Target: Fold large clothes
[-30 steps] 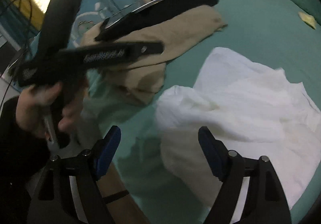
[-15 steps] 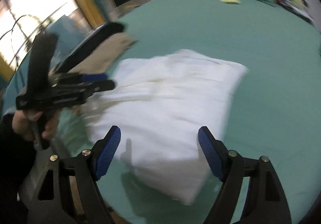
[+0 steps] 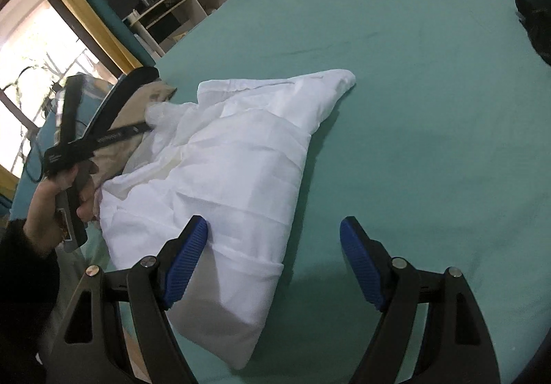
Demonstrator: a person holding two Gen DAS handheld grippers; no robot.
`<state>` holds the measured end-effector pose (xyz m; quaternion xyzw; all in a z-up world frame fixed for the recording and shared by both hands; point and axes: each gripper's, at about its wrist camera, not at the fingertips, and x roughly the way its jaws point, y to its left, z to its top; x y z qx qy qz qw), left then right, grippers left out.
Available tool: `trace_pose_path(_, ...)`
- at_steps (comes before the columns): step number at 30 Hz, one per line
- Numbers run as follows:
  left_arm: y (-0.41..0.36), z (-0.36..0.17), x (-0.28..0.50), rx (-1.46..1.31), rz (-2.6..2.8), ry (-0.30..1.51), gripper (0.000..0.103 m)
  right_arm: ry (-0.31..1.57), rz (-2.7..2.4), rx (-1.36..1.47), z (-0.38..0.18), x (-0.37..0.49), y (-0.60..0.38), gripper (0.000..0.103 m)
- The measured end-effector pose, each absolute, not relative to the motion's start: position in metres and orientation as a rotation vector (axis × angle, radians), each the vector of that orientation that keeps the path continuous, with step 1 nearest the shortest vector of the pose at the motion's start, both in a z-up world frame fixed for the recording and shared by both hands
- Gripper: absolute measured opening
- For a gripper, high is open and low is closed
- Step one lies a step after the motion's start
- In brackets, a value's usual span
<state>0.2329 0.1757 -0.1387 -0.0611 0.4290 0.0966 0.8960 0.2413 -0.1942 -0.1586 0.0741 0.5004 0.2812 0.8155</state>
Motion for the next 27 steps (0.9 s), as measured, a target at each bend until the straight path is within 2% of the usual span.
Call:
trace_pose_path(5,0.162,-0.122,0.194,-0.235,-0.098,0.81,0.042,1.063,0.593,0.165,-0.159,0.242,-0.192,0.08)
trace_pose_path(8,0.131,-0.131,0.188,-0.207,-0.327,0.898,0.042,1.066,0.591,0.19,-0.16,0.241,-0.193,0.08)
trace_pose_path(12,0.099,-0.157,0.188,-0.01,-0.324,1.025,0.042,1.067,0.583,0.191,-0.16,0.237,-0.199,0.08)
trace_pose_path(16,0.117,-0.164,0.195,-0.041,-0.169,1.032,0.042,1.065,0.585,0.211,-0.161,0.236,-0.2,0.08)
trace_pose_path(21,0.189,-0.18,0.209,-0.191,0.224,1.044,0.042,1.071,0.593,0.244,-0.166,0.235,-0.199,0.08)
trace_pose_path(27,0.202,-0.163,0.177,-0.301,0.157,1.004,0.042,1.118,0.634,0.304,-0.18,0.228,-0.191,0.08)
